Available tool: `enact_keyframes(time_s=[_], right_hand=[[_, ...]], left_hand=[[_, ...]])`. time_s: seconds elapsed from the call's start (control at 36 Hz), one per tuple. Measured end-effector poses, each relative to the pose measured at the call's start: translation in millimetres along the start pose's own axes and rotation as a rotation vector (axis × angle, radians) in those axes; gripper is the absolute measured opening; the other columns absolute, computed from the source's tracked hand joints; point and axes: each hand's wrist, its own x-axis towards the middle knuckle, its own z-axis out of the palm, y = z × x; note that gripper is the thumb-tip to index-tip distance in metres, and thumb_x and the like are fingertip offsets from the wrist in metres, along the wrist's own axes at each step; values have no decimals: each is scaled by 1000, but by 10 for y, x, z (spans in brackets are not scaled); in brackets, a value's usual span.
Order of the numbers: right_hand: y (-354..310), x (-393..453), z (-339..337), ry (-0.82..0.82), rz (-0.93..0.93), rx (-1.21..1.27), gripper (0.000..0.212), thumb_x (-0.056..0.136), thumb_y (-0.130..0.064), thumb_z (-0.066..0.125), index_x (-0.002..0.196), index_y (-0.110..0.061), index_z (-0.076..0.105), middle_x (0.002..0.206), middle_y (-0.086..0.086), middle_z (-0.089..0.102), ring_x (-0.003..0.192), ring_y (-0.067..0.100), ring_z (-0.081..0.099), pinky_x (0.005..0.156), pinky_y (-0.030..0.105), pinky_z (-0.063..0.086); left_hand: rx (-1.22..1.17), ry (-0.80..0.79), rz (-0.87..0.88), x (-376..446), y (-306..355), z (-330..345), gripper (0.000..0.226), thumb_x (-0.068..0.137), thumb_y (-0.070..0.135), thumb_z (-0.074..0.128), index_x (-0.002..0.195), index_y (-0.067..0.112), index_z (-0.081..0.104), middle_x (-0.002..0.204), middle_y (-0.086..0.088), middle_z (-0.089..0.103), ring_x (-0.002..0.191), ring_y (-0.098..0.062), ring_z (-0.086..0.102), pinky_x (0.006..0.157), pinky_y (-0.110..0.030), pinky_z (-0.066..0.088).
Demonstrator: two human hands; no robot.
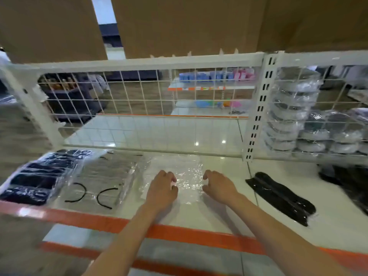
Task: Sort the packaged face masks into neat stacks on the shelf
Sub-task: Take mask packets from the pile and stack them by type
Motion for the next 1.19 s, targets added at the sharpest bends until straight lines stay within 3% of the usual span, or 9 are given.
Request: enact_keyframes(time_s=[0.22, 0.39, 0.5, 0.61, 0.67, 0.78, 0.89, 1.06, 1.19], right_hand=[[1263, -409, -417, 162, 192, -76, 29, 90, -23, 51, 116, -10, 54, 118, 10, 52, 108, 24, 50, 82, 30, 42], [1954, -625, -611, 26, 491, -197, 73, 78, -54, 65, 132, -13, 37, 133, 10, 41, 125, 30, 38, 99, 43, 37], [2162, -684, -653, -87, 515, 89, 76, 74, -53, 71, 128, -9, 40, 127, 10, 53, 118, 27, 51, 93, 35, 41], [2261, -721, -714, -20, 413, 294, 32, 80, -35, 69, 95, -8, 62, 92, 8, 61, 90, 24, 60, 70, 27, 40], [2326, -762, -771, 72, 386, 645, 22, 83, -21, 69, 69, -11, 56, 72, 4, 56, 66, 15, 55, 58, 23, 38], [2441, -937, -888, 81, 300, 1314, 17, 87, 1, 59, 72, -6, 55, 66, 9, 60, 50, 10, 59, 49, 17, 46], [2650, -1042, -886, 60, 297, 1019, 15, 88, -15, 63, 75, -13, 57, 74, 3, 60, 67, 14, 57, 61, 18, 44], [3250, -1147, -908, 421, 604, 50, 43, 90, -34, 53, 129, -19, 47, 137, 10, 37, 125, 29, 35, 103, 40, 33], [3632, -1361, -879, 364, 759, -94, 61, 89, -50, 52, 136, -14, 37, 143, 13, 36, 131, 33, 33, 106, 43, 32]], left_hand=[[-310, -238, 63, -35, 1080, 602, 13, 87, 8, 54, 95, 16, 62, 93, -1, 60, 72, -6, 53, 64, -5, 38], [-495, -377, -47, -44, 1653, 881, 13, 88, 6, 55, 92, 17, 61, 78, 2, 58, 65, -8, 58, 53, -10, 43], [-517, -463, -124, -10, 1982, 1017, 10, 88, 9, 56, 95, 8, 63, 80, -1, 63, 60, -9, 58, 53, -15, 43], [-540, -514, -209, -21, 2267, 1146, 19, 93, 26, 56, 87, 8, 57, 78, -8, 62, 55, -12, 52, 49, -16, 41], [-576, -456, -249, -43, 2378, 1224, 27, 92, 36, 58, 81, 11, 55, 71, -4, 59, 57, -12, 51, 55, -21, 41], [-913, -427, -285, -98, 2582, 1366, 35, 89, 39, 60, 83, 6, 69, 82, -5, 70, 77, -19, 64, 74, -27, 46], [-1474, -515, -450, -187, 2861, 1517, 22, 95, 6, 49, 112, 0, 61, 107, -18, 69, 99, -29, 64, 87, -40, 51], [-1510, -491, -566, -211, 3038, 1692, 25, 93, -9, 37, 103, -2, 58, 85, -19, 71, 78, -29, 67, 80, -44, 52], [-1570, -497, -584, -189, 3021, 1784, 31, 93, -13, 32, 115, -5, 52, 100, -28, 64, 92, -36, 61, 95, -53, 44]])
